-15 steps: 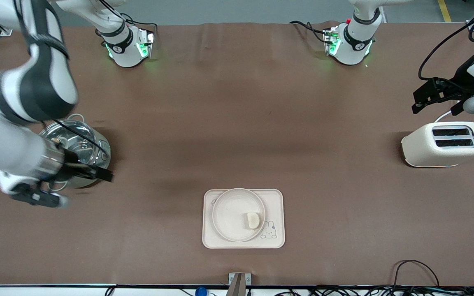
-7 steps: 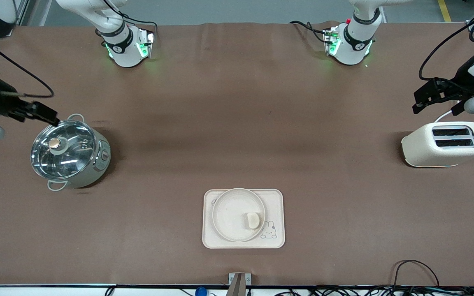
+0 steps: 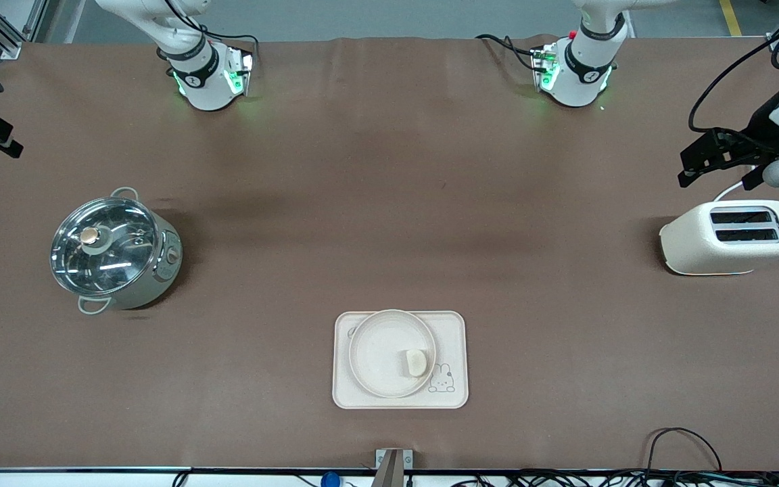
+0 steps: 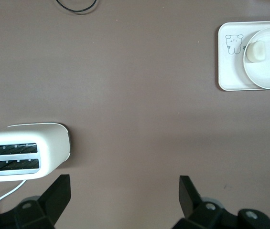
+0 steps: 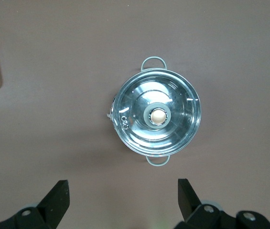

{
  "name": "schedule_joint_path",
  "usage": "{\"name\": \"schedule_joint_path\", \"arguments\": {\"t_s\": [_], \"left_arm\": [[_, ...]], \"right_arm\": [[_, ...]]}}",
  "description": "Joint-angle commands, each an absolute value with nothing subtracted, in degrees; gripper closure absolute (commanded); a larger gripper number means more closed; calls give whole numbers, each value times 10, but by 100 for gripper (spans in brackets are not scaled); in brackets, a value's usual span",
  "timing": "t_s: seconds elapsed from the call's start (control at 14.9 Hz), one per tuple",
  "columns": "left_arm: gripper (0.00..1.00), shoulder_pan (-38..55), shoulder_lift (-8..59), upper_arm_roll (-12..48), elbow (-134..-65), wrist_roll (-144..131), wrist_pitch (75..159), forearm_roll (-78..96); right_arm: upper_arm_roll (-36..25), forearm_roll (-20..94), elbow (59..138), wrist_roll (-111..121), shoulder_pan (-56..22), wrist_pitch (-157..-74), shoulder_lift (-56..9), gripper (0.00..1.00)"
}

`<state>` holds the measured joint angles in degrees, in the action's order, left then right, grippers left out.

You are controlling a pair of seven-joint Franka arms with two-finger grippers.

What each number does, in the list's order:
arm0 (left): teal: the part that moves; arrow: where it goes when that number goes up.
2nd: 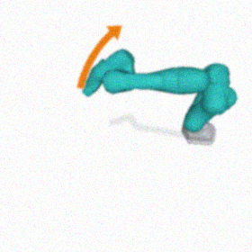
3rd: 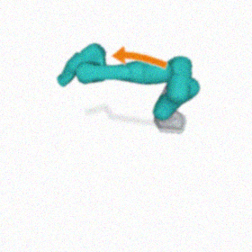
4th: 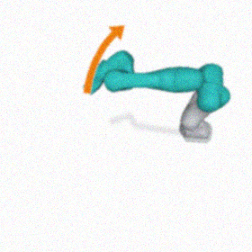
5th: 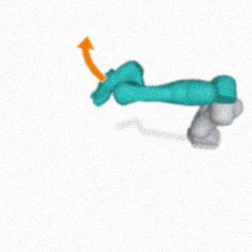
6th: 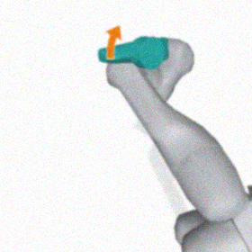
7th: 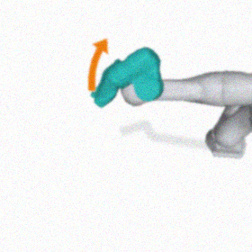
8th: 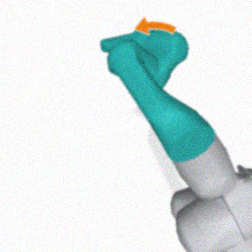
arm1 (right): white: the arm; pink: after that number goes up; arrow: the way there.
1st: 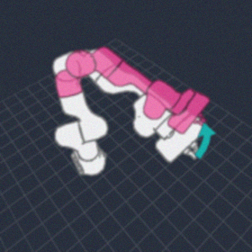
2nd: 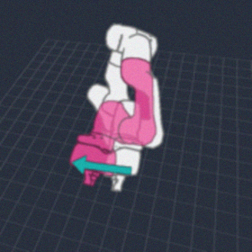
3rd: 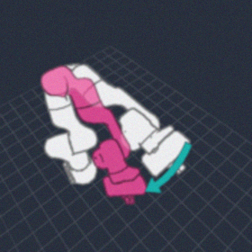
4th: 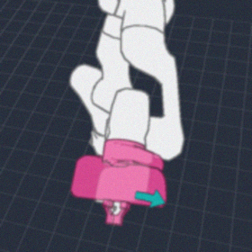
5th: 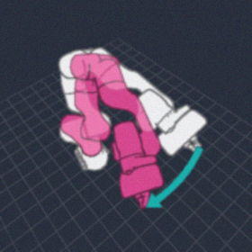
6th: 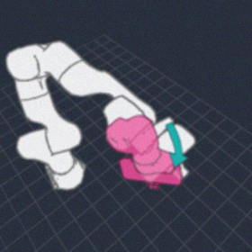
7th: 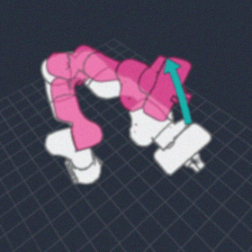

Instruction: Place bun in plate and plate on tray

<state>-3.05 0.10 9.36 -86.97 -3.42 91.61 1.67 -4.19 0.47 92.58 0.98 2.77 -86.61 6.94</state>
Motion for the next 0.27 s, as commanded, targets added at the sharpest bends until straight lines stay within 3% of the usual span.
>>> {"name": "schedule_joint_path", "arguments": {"t_s": [0.0,0.2], "left_arm": [[0,-33,-1,94,-866,-34,914,15],[0,-33,0,95,-865,-39,914,9]], "right_arm": [[-25,0,942,16,31,-878,78,0],[-26,-4,944,15,11,-884,77,0]]}}
